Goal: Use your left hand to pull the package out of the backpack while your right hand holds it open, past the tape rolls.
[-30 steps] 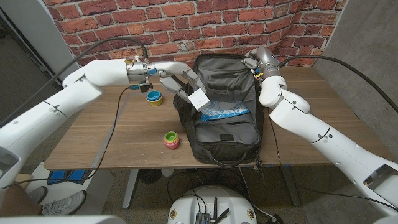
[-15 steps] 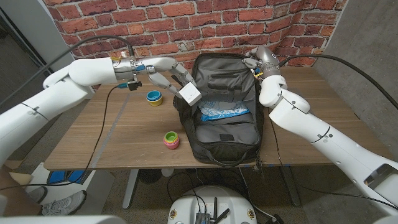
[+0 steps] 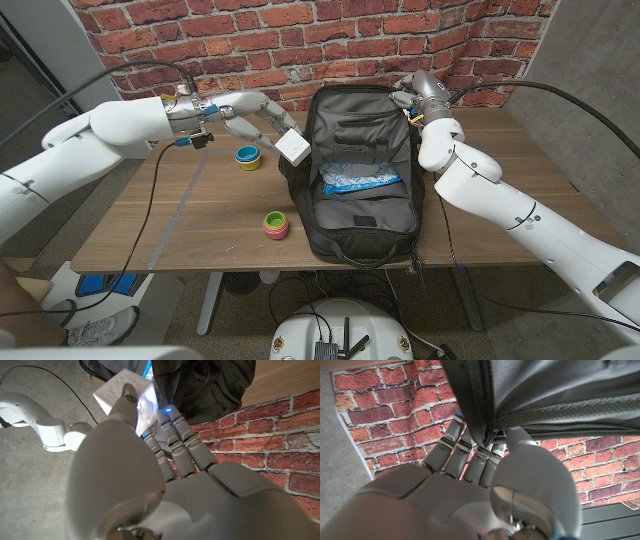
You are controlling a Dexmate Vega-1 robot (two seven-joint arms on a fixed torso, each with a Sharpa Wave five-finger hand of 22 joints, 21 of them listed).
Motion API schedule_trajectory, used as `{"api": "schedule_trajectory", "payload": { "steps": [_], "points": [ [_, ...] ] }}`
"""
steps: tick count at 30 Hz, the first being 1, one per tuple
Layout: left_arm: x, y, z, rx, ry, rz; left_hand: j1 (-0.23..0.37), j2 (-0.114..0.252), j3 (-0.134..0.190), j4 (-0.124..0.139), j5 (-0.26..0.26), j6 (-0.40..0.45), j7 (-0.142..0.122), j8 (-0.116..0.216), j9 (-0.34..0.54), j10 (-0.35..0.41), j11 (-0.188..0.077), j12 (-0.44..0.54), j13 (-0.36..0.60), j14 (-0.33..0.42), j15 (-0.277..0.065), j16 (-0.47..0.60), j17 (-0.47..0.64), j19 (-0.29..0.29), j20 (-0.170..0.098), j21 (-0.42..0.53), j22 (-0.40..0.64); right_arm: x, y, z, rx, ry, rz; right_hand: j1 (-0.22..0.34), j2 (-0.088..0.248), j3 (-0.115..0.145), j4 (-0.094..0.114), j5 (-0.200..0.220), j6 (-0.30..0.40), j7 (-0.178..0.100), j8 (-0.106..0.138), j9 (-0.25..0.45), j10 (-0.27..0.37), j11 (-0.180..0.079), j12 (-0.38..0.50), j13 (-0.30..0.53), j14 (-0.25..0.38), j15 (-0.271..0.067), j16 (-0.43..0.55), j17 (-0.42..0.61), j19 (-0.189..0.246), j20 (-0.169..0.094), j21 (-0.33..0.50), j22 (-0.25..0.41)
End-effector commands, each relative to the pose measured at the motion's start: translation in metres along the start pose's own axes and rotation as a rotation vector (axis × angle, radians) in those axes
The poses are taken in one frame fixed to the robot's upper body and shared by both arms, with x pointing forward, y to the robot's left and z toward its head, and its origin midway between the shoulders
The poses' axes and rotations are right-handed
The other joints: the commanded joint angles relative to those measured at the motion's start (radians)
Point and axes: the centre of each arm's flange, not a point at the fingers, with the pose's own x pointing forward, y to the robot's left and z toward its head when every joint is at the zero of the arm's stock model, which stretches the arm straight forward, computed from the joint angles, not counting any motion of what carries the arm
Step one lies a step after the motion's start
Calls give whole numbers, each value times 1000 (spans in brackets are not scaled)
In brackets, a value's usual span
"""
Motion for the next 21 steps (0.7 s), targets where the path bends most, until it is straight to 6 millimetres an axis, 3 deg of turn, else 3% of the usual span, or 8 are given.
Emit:
{"api": "schedule_trajectory", "payload": {
  "steps": [1, 21],
  "points": [
    [-14, 0, -13, 1, 77, 14, -36, 44, 7, 1, 4, 8, 2, 3, 2, 42, -10, 4, 12, 2, -117, 1, 2, -6, -110, 7, 2, -10, -9, 8, -44, -16, 2, -2, 3, 9, 0, 6, 12, -3, 1, 6, 6, 0, 0, 4, 6, -80, -5, 4, -5, -134, 5, -1],
    [-27, 2, -27, -2, 204, 1, -39, 47, 9, 0, 4, 7, 5, 0, 2, 42, -10, 2, 13, 3, -116, 0, 1, -8, -110, 9, 1, -42, -28, 17, -87, -22, 0, -4, 4, 9, 1, 6, 14, -3, 1, 6, 8, 0, 0, 3, 7, -79, -6, 6, -7, -134, 11, -2]
  ]
}}
